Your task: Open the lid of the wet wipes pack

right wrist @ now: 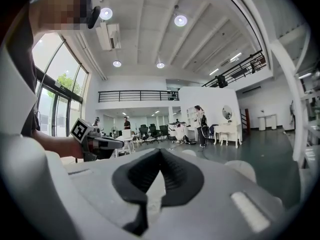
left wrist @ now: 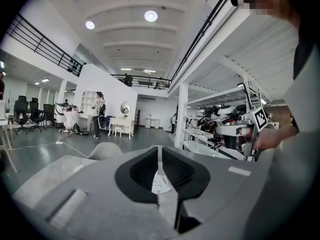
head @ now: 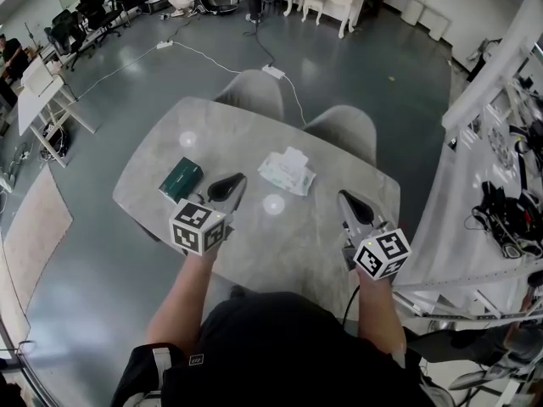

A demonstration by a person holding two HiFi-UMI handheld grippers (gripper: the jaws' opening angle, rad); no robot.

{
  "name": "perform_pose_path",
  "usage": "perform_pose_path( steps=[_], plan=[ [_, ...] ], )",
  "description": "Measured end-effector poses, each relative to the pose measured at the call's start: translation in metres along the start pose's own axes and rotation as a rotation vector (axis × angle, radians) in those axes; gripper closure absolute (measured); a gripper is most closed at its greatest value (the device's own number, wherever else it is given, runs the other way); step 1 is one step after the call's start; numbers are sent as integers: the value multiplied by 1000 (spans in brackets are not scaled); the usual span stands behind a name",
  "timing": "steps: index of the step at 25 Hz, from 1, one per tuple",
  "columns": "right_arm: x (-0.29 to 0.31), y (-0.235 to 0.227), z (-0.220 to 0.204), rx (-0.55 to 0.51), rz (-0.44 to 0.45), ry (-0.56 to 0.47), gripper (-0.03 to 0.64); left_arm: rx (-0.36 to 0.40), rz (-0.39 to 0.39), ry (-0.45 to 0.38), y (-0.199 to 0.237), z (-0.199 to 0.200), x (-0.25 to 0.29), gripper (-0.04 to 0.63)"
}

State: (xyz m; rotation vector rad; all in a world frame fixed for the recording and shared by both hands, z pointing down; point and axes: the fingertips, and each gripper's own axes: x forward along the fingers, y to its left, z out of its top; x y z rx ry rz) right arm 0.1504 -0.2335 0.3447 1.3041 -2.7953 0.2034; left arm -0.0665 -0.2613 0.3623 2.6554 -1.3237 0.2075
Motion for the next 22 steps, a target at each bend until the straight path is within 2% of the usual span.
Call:
perform_pose_path(
  steps=[6,22],
  plan=[
    [-3,2,1,9,-21,-3,615,18,-16,-15,-2,11,0,561],
    [5,32,-10,13,-9,23,615,33,-15,-19,6,2,-23,565]
  ],
)
